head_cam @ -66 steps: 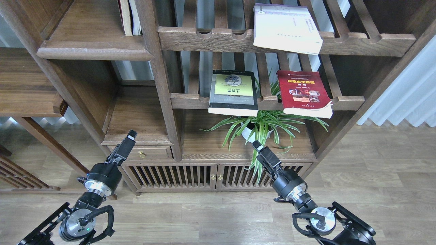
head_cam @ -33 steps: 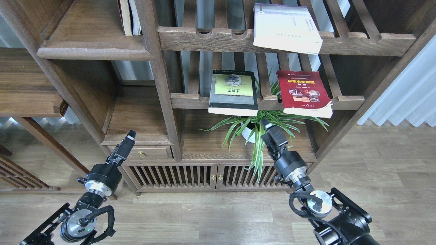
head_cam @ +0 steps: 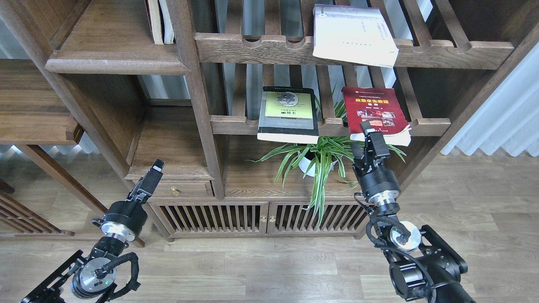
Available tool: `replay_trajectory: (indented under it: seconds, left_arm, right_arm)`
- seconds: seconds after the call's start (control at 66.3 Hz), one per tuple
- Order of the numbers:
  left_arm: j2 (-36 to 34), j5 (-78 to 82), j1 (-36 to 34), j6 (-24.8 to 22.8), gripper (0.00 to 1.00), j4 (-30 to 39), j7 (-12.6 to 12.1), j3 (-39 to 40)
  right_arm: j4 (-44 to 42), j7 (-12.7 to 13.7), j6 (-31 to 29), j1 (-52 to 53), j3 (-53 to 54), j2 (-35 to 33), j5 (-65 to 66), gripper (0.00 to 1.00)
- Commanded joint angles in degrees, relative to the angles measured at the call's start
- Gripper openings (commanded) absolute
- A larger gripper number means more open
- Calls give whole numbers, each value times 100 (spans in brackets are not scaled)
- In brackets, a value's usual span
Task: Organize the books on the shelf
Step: 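Grasp the red book's lower edge with the right gripper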
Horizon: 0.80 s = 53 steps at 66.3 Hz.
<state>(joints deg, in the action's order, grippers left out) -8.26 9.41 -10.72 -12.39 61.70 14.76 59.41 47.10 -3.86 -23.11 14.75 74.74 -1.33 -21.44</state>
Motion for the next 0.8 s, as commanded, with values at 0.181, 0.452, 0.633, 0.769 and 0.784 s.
replay_trajectory:
  seconds: [0.181,0.452,0.633,0.769,0.784]
  left_arm:
    - [8,0,0,0,100,0,1,0]
    - [17,0,0,0,100,-9,1,0]
    - [17,0,8,9,100,-9,1,0]
    - [26,0,87,0,100,-9,1,35]
    - [26,0,88,0,100,-9,-8,44]
  right_arm:
    - [36,-423,940,37,41,1,-10,90]
    - [36,-432,1054,133,49,1,-45,64]
    - [89,-528,914,142,102,-8,-80,14]
    - [106,-537,782,142,111,-8,-98,4]
    - [115,-537,773,142,111,-8,-98,4]
